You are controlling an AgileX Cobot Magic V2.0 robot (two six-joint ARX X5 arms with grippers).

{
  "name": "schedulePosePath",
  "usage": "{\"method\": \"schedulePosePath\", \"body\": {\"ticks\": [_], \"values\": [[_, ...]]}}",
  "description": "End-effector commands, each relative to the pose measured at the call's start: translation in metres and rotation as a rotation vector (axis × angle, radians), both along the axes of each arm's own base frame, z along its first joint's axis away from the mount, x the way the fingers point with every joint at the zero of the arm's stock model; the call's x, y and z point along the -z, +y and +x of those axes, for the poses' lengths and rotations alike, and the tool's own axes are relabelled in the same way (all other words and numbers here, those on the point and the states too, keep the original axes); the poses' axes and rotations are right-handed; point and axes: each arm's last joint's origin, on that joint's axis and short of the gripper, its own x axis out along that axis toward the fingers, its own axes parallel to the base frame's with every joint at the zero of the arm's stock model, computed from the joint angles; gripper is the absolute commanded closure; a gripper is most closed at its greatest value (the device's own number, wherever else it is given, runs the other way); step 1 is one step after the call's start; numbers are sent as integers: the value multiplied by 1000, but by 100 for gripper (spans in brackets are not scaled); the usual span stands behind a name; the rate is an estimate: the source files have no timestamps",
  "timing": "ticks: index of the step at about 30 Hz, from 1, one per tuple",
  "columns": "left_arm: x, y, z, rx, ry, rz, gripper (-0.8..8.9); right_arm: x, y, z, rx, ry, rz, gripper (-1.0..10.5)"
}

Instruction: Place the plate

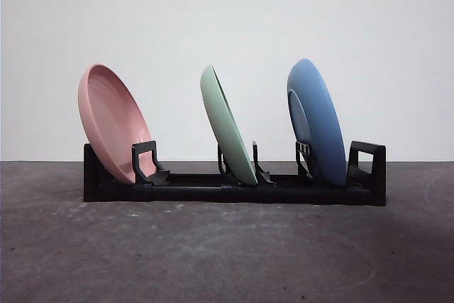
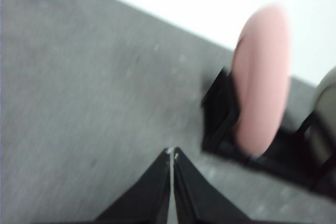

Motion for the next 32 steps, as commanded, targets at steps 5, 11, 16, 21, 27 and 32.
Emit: {"method": "schedulePosePath", "body": {"ticks": [5,11,16,21,27,32], "values": [[-65,-2,9,48,-35,19,804,-43,2,-14,-33,21,29,935],[-117,-8,28,202,18,50,804,-83,6,-18,-158,19,26,935],[-148,-17,45,340,53,32,804,-110,9,-16,-273,42,5,935],[-167,-29,56,495,112,37,804,-135,11,-11,-373,50,-35,935],[-179,-45,66,674,211,110,805,-157,18,1,-581,79,-71,935],[-179,-60,70,824,243,161,804,-160,25,18,-754,128,-102,935]]}}
